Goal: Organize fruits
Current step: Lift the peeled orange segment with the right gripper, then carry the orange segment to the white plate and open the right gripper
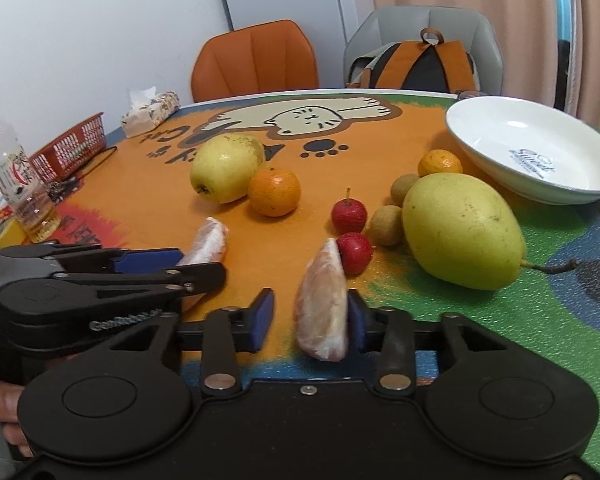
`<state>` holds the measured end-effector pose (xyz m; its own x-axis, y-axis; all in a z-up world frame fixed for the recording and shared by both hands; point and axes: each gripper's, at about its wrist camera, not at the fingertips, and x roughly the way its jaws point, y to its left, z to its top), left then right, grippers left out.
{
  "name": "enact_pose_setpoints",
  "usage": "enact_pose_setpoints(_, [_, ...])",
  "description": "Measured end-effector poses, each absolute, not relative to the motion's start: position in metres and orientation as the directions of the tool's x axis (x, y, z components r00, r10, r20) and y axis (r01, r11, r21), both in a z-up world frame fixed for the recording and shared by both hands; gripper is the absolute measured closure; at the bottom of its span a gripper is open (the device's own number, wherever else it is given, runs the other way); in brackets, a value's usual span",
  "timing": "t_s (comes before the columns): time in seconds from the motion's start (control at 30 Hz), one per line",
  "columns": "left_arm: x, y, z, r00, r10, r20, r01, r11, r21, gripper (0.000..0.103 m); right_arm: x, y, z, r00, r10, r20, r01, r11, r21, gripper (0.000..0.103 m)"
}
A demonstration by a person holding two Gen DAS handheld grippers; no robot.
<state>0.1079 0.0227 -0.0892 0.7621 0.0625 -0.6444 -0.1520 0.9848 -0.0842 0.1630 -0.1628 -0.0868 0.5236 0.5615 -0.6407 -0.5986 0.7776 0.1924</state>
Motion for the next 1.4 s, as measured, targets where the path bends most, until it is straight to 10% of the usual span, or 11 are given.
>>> enact_pose_setpoints(1.4, [0.128,-0.018,-0.030,0.838,-0.030,-0.545,-0.043,0.992,-0.122,0.065,0.185,-0.240,-0.035,0.665,0.538,-0.519,-0.509,0.834,0.212,0.078])
